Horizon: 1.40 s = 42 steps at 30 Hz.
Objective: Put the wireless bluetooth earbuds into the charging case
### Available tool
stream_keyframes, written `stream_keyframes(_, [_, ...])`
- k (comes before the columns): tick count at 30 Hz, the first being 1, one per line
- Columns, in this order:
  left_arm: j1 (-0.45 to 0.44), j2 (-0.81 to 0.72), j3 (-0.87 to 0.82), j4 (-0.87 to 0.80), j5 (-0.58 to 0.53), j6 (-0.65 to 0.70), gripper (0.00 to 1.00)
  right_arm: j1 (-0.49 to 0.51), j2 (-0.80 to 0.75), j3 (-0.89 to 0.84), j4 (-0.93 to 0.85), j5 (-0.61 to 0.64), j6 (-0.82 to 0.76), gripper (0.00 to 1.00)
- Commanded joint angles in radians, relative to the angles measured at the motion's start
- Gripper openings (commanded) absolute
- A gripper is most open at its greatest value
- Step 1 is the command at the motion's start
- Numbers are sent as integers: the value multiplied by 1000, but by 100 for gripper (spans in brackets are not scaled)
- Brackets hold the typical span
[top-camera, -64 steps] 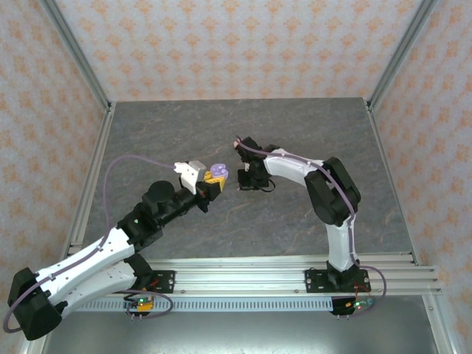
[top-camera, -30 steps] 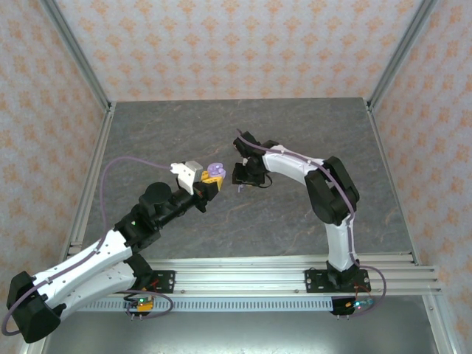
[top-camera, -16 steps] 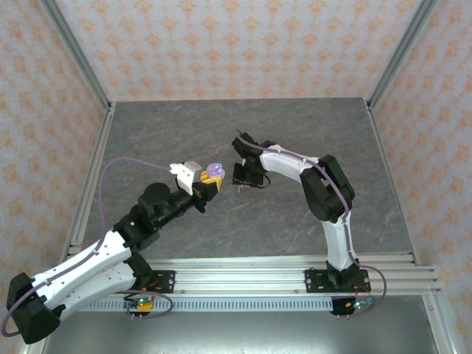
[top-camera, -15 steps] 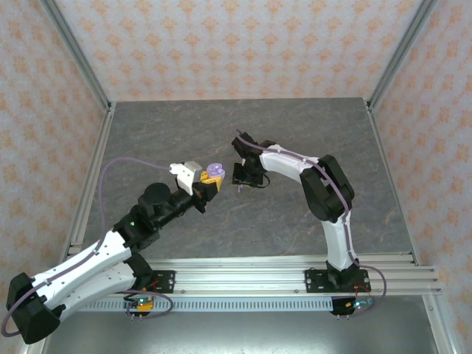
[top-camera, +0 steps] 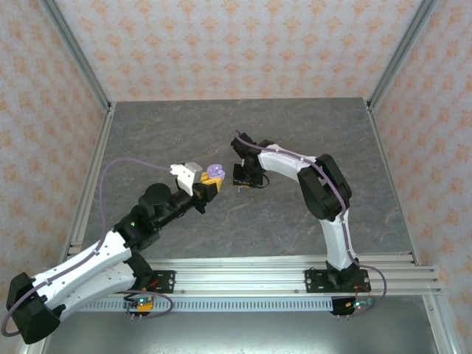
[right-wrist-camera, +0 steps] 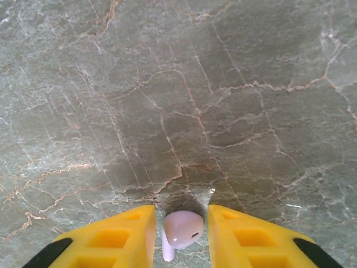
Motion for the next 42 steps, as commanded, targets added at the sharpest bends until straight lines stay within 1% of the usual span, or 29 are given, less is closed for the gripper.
stream_keyframes(1, [-5, -20, -12, 17, -23, 5, 7, 12, 36, 32, -51, 2, -1, 30])
stream_keyframes(3, [-5, -22, -12, 17, -24, 5, 7, 14, 44, 39, -55, 0, -4, 29])
stream_keyframes(16, [-5, -29, -19, 18, -34, 5, 7, 31, 93, 79, -86, 2, -14, 29])
stream_keyframes(22, [-5, -35, -25, 19, -36, 3, 7, 33, 83, 71, -66, -8, -13, 22])
stream_keyframes(29, [-5, -25, -29, 13, -36, -1, 8, 30, 32, 37, -24, -15, -8, 21])
stream_keyframes(32, [-5, -9, -25, 5, -36, -3, 8, 8, -5, 3, 6, -24, 0, 21])
stream_keyframes(42, [-5, 114, -18, 38, -36, -34, 7, -109, -180, -217, 220, -166, 35, 22])
